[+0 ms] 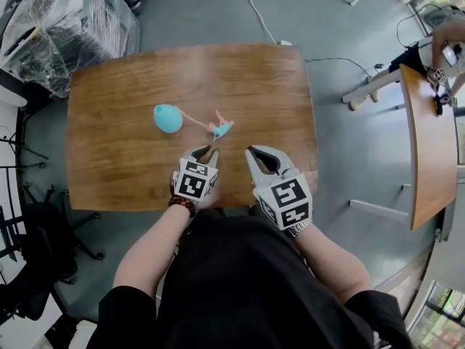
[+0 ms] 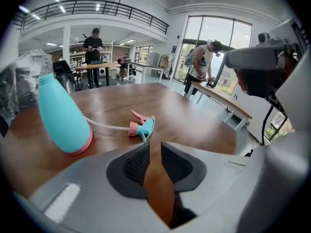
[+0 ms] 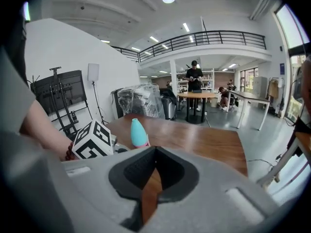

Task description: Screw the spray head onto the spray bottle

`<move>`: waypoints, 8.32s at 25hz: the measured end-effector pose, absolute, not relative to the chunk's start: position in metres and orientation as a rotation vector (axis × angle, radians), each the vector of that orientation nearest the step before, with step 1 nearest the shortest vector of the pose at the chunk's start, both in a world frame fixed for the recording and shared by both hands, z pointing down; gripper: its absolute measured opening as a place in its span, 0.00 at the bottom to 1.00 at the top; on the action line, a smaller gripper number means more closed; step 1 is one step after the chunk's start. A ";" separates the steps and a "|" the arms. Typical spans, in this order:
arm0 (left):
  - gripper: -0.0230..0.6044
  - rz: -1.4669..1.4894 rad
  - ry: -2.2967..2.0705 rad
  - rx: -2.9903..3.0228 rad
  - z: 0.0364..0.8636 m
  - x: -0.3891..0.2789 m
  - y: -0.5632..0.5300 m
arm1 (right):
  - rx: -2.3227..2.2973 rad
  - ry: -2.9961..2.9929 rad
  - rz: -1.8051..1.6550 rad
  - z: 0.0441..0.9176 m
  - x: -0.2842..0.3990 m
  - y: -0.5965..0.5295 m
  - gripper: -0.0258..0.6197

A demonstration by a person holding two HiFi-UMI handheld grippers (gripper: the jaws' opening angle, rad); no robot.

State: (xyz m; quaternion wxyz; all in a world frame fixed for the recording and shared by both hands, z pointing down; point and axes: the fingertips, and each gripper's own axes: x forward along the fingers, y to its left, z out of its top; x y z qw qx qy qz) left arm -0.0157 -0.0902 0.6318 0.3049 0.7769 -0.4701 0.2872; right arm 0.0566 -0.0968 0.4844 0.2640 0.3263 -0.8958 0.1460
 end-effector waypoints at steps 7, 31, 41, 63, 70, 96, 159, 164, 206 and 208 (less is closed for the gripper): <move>0.19 0.839 -1.156 2.108 0.659 -0.015 -0.113 | 1.004 -2.336 0.422 0.488 0.053 -0.089 0.03; 0.09 0.924 -1.210 2.081 0.663 -0.018 -0.126 | 0.963 -2.381 0.426 0.487 0.073 -0.106 0.03; 0.08 0.772 -1.177 2.123 0.610 -0.011 -0.125 | 0.723 -2.388 0.157 0.492 0.065 -0.107 0.03; 0.08 0.487 -0.609 2.222 0.487 0.035 -0.082 | 0.118 -1.902 -1.207 0.507 0.020 -0.084 0.42; 0.08 0.392 -0.424 2.235 0.475 0.017 -0.075 | 0.158 -1.793 -1.227 0.509 0.001 -0.090 0.42; 0.42 0.646 -0.882 2.298 0.544 -0.150 -0.090 | 0.352 -1.910 -0.725 0.490 -0.023 -0.106 0.24; 0.69 2.046 -0.971 2.635 0.541 -0.086 -0.112 | 0.181 -2.061 -0.570 0.453 -0.053 -0.066 0.24; 0.68 2.065 -1.039 2.650 0.537 -0.088 -0.115 | 0.169 -2.059 -0.515 0.452 -0.051 -0.067 0.24; 0.67 2.029 -1.060 2.607 0.557 -0.087 -0.120 | 0.459 -2.288 0.649 0.435 -0.044 -0.083 0.50; 0.67 2.015 -1.001 2.634 0.560 -0.089 -0.119 | 0.366 -2.389 0.431 0.406 -0.048 -0.078 0.50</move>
